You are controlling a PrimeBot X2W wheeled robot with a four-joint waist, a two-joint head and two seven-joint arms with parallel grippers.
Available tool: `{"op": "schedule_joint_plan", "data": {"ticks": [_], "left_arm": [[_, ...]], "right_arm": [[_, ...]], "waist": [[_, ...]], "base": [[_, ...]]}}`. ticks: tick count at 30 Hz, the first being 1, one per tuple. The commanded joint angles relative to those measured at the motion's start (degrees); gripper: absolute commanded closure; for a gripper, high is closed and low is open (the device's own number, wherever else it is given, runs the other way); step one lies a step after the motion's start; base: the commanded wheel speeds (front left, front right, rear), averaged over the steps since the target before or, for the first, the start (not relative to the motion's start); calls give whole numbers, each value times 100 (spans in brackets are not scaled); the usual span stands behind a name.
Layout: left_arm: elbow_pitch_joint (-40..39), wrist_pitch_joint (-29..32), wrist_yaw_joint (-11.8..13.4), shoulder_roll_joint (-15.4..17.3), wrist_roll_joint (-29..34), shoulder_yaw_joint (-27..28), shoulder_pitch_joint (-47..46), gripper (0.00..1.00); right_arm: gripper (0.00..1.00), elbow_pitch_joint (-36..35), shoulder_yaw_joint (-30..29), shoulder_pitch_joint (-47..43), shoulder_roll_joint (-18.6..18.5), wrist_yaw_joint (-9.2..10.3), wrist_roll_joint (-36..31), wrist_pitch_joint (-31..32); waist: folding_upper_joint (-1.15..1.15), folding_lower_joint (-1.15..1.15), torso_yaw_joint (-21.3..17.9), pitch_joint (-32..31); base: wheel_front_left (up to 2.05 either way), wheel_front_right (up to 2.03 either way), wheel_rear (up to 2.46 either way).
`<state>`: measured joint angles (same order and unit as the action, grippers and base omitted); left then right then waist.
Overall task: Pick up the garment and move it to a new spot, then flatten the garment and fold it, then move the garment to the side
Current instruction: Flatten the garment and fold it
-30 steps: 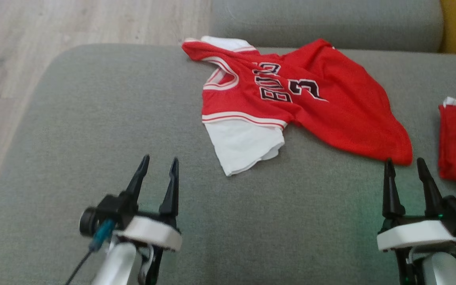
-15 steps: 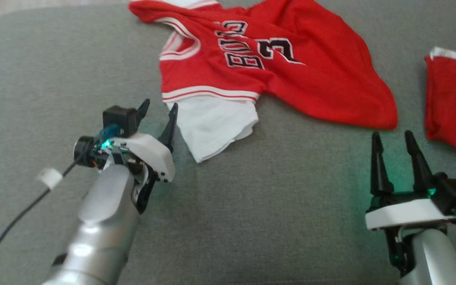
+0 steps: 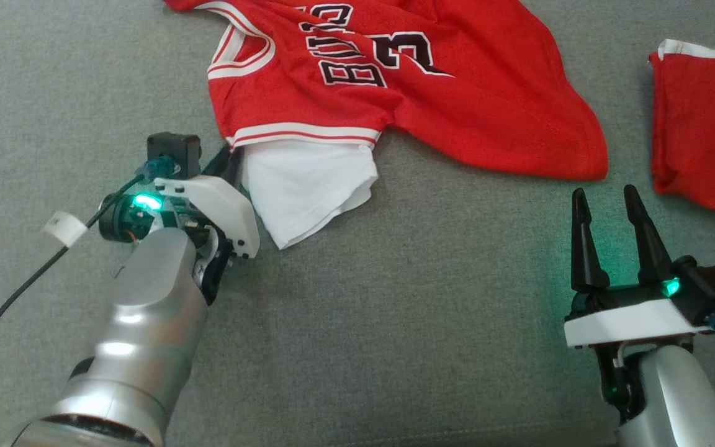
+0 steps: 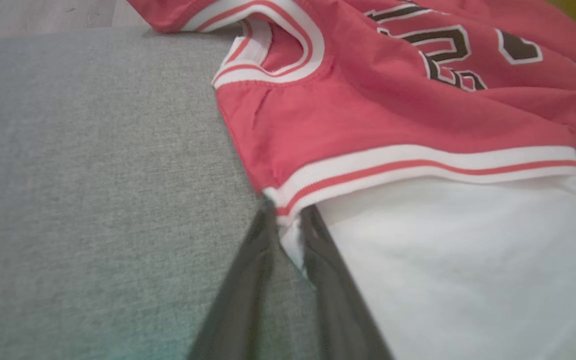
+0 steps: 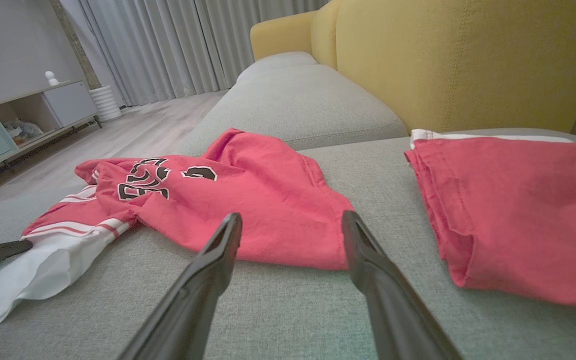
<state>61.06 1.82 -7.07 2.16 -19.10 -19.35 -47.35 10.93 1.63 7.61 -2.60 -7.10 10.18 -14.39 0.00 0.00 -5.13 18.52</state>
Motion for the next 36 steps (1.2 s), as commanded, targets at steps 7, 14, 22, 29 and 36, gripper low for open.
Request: {"op": "schedule_joint_plan", "data": {"ticks": [7,14,22,29,36], "left_arm": [[59,-657,-23,167,-229,125,-190,100],[286,-1322,87,349,-384,343,-332,100],[603,-1573,84,562,-338,286,-336,100],[581,-1661,73,518,-249,138,-125,0],[-1379,-1679,349,675,66,397,684,0]], "right_arm": [[0,-142,95,146,-28,-39,30,-61],[0,-59,88,196,-28,-39,-12,-61],[0,40,102,206,-28,-39,-95,-61],[0,45,69,216,-28,-39,-154,-61],[0,-80,-51,112,-28,-39,-180,-61]], "waist": [[0,0,126,-43],[0,0,337,-206],[0,0,691,-431],[0,0,945,-698],[0,0,1220,-1103]], "base": [[0,0,0],[0,0,0],[0,0,0],[0,0,0],[0,0,0]]}}
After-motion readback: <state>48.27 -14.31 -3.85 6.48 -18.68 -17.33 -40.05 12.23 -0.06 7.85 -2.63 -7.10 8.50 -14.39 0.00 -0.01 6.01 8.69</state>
